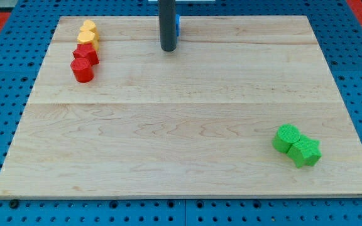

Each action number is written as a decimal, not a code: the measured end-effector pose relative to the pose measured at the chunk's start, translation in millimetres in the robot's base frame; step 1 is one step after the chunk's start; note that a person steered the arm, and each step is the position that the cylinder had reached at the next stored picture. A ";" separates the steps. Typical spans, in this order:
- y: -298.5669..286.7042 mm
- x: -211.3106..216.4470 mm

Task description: Separate the vertical line of red and yellow blocks

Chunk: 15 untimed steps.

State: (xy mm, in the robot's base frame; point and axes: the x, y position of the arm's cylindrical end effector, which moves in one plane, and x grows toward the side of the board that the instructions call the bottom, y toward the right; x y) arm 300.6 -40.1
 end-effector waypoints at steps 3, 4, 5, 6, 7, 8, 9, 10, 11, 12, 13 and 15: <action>-98.1 9.8; -124.5 9.8; -143.6 9.8; -158.5 9.8; -159.4 9.8; -156.6 9.8; -154.9 9.8; -154.9 9.8; -155.2 9.8; -155.3 9.8; -157.4 9.8; -169.0 -5.2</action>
State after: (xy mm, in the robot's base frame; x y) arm 295.4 -209.1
